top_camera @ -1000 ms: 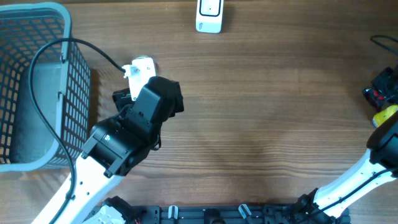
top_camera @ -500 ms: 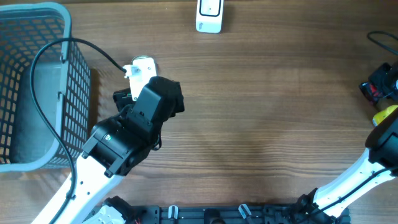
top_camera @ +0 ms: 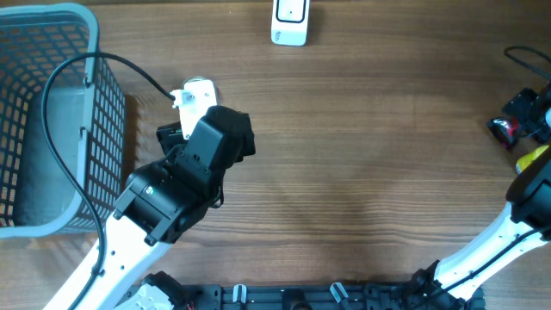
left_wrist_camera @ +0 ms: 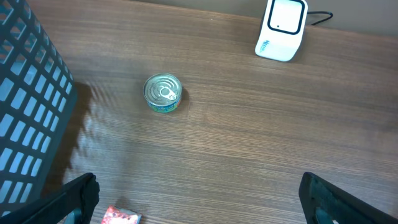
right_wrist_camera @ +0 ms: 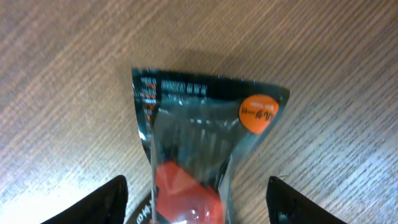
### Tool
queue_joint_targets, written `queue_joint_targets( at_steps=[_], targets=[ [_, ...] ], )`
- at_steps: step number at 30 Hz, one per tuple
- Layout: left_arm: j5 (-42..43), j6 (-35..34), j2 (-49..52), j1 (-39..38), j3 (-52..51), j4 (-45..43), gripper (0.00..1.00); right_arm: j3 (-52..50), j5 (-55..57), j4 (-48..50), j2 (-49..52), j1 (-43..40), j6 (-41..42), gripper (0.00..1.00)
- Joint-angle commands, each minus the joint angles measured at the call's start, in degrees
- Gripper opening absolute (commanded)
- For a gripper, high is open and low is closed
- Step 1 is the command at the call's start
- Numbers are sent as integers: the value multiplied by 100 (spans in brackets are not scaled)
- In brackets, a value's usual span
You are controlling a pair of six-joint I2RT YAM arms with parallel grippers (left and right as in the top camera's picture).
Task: Scan the item barcode
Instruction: 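Lower the pack onto the table near the yellow bottle and open the right gripper, then withdraw the right arm upward and move the left gripper toward the tin can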
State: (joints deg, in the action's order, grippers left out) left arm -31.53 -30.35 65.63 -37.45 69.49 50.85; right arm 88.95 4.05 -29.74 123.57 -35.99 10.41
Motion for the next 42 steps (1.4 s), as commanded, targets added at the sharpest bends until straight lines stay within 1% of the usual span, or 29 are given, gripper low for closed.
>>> queue_joint_targets(
  at_steps=[1, 5, 6, 10, 13, 16, 17, 19, 21, 22, 26, 30, 31, 35, 37, 40, 42],
  targets=[
    [42, -13, 17, -20, -26, -31, 100, 39, -527, 59, 105, 13, -295, 85],
    [44, -13, 17, -20, -26, -31, 100, 275, -1110, -116, -7, 15, -273, 98],
    [44, -13, 17, -20, -26, -31, 100, 363, -1342, -142, -109, 20, -275, 100],
    [11, -13, 17, -20, -26, -33, 100, 568, -1775, -129, -610, 116, -295, 100],
    [-260, -13, 11, -20, -24, -83, 100, 573, -1788, -144, -1016, 297, -485, 100],
    [-752, -31, -79, -20, 48, -133, 100, 573, -1784, -299, -1292, 636, -938, 100],
    [-964, -140, -125, -15, 103, -131, 100, 573, -1792, -372, -1340, 769, -1051, 100],
    [-1316, -426, -256, 20, 262, -92, 100, 573, -1961, -501, -1366, 1067, -1224, 100],
    [-1405, -466, -415, 87, 426, -63, 100, 573, -2288, -656, -1364, 1403, -1397, 100],
    [-1443, -468, -623, 186, 623, 50, 100, 573, -2341, -793, -1364, 1790, -1263, 100],
    [-1445, -466, -1152, 444, 953, 439, 100, 573, -2337, -964, -1357, 2719, -776, 100],
    [-1445, -466, -1711, 667, 992, 804, 100, 570, -2396, -964, -1331, 3545, 44, 100],
    [-1445, -466, -1849, 719, 992, 929, 100, 570, -2529, -1001, -1331, 3753, 114, 100],
    [-1440, -468, -2308, 841, 992, 1388, 100, 566, -3320, -1008, -1331, 4529, -9, 100],
    [-1438, -466, -2522, 844, 992, 1589, 100, 560, -3163, -1014, -1331, 4881, -177, 100],
    [-1438, -468, -2706, 844, 992, 1849, 100, 514, -3082, -791, -1329, 5335, -184, 100],
    [-1438, -468, -2739, 844, 992, 2013, 100, 518, -3023, -782, -1329, 5639, -496, 100]
  ],
)
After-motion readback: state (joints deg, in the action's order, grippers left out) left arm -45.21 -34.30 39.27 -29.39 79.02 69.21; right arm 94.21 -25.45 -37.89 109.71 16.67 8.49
